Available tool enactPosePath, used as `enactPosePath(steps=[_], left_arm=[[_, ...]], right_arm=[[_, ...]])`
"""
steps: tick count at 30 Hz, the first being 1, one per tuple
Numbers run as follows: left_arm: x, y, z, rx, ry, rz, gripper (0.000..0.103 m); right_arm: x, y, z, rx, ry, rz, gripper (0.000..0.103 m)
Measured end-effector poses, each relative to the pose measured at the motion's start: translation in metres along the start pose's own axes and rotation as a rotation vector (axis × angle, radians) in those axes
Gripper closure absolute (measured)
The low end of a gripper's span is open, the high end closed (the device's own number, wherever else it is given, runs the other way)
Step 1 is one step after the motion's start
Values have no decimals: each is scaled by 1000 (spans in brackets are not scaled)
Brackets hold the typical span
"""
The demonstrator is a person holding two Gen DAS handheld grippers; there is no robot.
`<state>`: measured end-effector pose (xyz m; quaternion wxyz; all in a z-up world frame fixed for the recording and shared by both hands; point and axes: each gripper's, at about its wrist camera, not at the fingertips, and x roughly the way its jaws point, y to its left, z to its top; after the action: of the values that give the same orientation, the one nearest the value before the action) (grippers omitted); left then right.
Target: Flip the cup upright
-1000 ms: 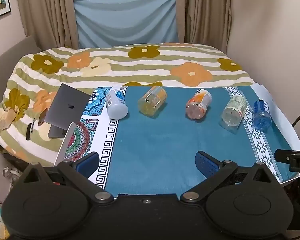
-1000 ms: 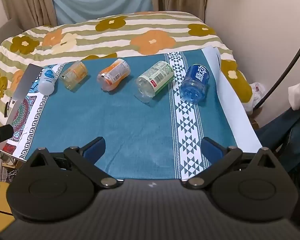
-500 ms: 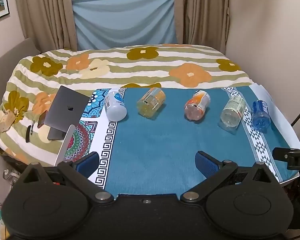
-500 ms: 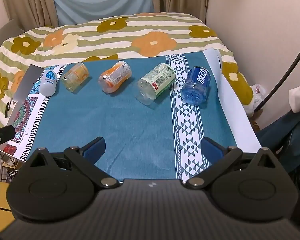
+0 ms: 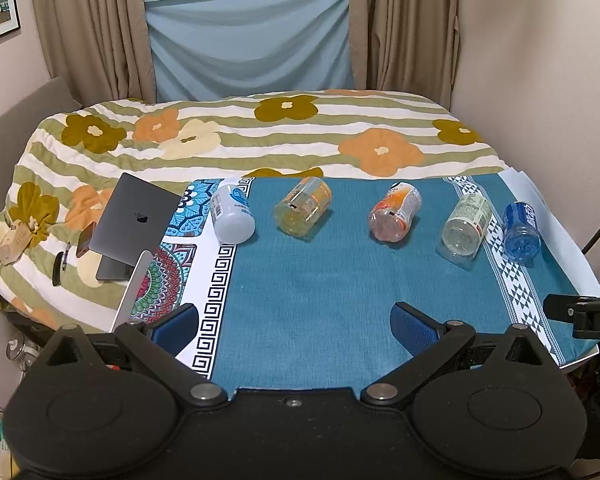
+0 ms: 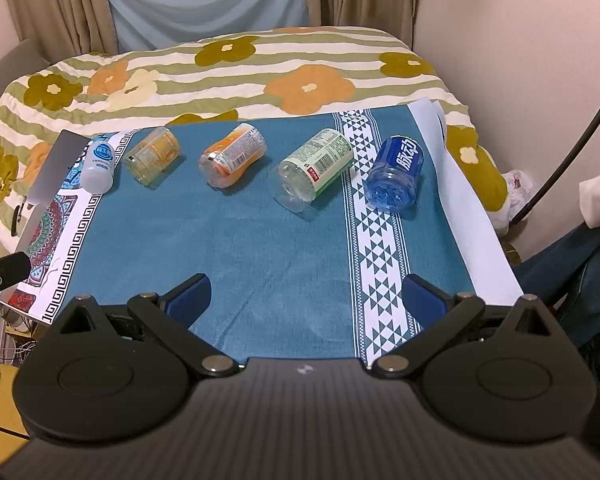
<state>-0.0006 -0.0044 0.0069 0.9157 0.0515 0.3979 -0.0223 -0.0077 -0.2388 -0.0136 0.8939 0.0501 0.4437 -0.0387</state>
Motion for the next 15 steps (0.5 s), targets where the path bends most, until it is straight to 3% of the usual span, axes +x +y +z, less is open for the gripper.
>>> enactPosePath(steps=[15], left_arm=[[-3, 3, 3, -3, -13, -3, 0]], right_arm=[[-4, 4, 4, 0, -4, 0, 0]])
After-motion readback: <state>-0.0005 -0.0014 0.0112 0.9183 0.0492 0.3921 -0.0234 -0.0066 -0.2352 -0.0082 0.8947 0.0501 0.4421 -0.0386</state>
